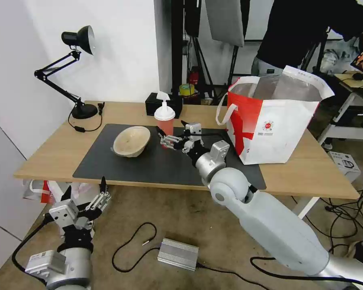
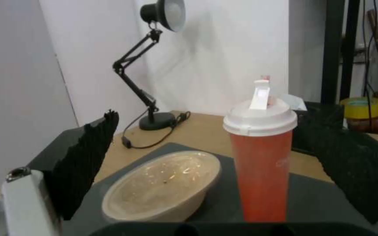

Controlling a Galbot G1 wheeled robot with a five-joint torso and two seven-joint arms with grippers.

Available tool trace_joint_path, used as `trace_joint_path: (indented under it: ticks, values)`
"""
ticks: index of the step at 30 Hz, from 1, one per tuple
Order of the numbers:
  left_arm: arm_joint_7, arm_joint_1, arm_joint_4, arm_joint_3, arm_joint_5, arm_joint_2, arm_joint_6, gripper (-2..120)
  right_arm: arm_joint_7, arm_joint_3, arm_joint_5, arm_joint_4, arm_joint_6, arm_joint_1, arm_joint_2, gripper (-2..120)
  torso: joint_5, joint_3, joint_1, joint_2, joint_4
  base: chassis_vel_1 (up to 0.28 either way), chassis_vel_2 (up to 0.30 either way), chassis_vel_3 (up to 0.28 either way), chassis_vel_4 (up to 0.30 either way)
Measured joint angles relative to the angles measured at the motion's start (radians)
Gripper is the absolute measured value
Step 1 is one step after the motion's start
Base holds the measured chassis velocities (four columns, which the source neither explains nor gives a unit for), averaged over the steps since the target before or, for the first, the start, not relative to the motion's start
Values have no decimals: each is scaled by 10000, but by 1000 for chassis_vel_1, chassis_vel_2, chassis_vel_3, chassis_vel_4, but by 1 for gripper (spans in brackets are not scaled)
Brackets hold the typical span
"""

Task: Pick up the trash from the table and place it into the takeout bag.

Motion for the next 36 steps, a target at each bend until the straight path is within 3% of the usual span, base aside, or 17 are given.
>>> trace_joint_path:
  ticks: [18,36]
  values:
    - [-1,-29,35,36,6,-60,-14,100,342,-157,141,-415,-680,537,116,100,0,-1,0,0,0,0,0,0,0]
    - [-1,208,-114,53,149,-181,-29,100,556,-165,1539,-283,-1635,980,-221,100,1,-1,0,0,0,0,0,0,0]
